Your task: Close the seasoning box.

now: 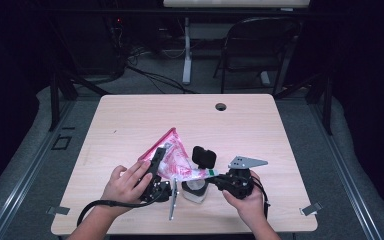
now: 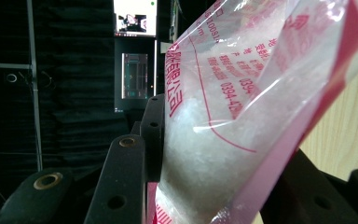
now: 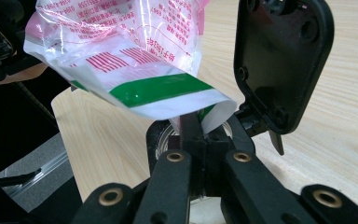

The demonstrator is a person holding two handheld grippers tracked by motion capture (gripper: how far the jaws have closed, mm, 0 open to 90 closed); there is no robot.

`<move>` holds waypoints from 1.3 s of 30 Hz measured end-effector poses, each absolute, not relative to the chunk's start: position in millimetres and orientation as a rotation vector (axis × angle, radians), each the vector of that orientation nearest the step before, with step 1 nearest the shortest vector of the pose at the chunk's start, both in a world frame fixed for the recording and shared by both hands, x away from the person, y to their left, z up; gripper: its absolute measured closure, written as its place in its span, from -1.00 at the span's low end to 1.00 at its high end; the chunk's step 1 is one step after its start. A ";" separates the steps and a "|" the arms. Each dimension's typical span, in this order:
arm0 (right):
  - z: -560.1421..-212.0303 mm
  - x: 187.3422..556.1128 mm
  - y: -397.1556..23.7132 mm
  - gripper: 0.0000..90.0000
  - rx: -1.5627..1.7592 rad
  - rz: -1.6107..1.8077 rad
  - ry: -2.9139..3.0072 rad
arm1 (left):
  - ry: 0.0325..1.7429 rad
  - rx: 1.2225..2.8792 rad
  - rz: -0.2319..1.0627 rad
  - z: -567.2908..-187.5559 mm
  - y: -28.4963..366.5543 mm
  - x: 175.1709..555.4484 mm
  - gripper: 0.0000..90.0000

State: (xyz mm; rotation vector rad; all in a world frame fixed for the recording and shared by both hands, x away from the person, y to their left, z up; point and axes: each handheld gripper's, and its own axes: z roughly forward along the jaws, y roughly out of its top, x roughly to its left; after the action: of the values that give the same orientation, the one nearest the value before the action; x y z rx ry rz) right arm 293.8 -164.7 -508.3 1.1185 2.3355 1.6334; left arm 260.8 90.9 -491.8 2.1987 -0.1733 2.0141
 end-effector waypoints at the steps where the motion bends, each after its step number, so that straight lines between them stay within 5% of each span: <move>1: -508.1 293.8 -164.8 1.00 1.118 1.634 2.335 | -0.175 2.201 2.013 -491.5 90.6 260.8 0.45; 39: -506.8 293.9 -165.0 1.00 1.117 1.628 2.329 | -0.210 2.174 2.035 -486.0 86.1 258.2 0.45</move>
State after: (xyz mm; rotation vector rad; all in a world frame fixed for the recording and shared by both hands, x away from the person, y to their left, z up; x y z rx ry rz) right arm 293.9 -165.0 -506.8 1.1165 2.3288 1.6281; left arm 258.2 86.1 -486.0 2.1739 -0.2103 2.0347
